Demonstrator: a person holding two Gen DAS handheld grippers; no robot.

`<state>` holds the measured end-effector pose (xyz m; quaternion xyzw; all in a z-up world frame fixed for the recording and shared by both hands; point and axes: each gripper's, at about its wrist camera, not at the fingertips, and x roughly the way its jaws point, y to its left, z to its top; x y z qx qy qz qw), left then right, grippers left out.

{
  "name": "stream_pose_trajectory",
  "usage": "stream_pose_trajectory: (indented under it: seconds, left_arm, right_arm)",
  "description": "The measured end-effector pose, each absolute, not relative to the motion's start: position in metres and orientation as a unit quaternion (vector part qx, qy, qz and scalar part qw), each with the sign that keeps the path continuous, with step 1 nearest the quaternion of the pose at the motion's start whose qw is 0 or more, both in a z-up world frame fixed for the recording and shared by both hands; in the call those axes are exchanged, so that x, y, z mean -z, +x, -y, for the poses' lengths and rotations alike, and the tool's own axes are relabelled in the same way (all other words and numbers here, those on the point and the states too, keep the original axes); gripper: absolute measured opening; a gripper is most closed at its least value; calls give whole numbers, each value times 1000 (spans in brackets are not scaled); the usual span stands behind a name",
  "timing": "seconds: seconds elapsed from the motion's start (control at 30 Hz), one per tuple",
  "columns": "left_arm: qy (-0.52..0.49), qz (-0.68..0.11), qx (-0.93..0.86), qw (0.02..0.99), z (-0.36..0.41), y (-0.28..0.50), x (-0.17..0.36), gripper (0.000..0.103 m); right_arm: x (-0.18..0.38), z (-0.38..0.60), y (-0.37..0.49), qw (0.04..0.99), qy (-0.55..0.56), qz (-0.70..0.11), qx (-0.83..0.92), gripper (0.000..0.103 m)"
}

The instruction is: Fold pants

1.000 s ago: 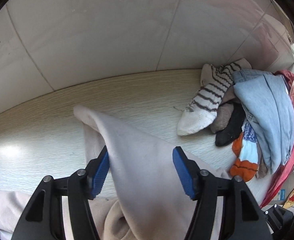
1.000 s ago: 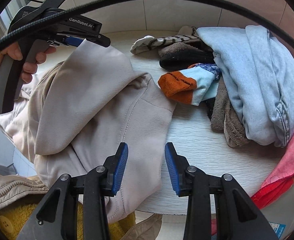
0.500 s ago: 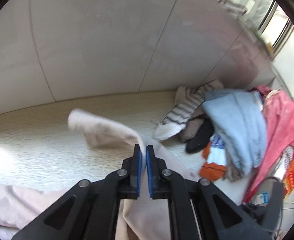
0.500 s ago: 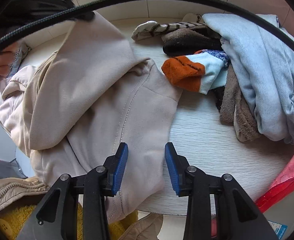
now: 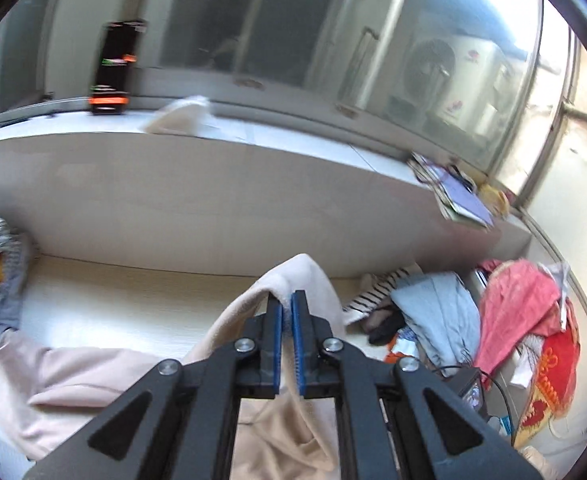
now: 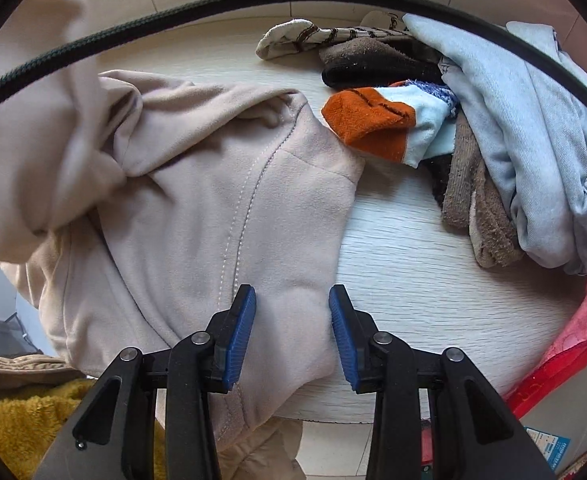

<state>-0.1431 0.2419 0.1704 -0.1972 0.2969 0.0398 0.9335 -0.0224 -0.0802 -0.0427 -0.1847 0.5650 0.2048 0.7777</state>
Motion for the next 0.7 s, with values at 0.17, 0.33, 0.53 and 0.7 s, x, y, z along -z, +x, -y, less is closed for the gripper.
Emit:
stream_pose_trajectory:
  seconds: [0.17, 0.33, 0.53, 0.7]
  left_arm:
    - [-198, -283, -132, 929, -288, -200, -176, 5]
    - [-204, -296, -227, 905, -331, -234, -154, 5]
    - [-253, -318, -272, 873, -378, -263, -125, 5]
    - [-258, -324, -268, 870, -388, -274, -111, 5]
  right_arm:
    - [48, 71, -25, 775, -193, -568, -197, 39]
    - [49, 58, -24, 771, -217, -569, -184, 39]
    - [22, 34, -26, 790, -238, -541, -166, 39]
    - [1, -2, -25, 793, -177, -525, -253, 39]
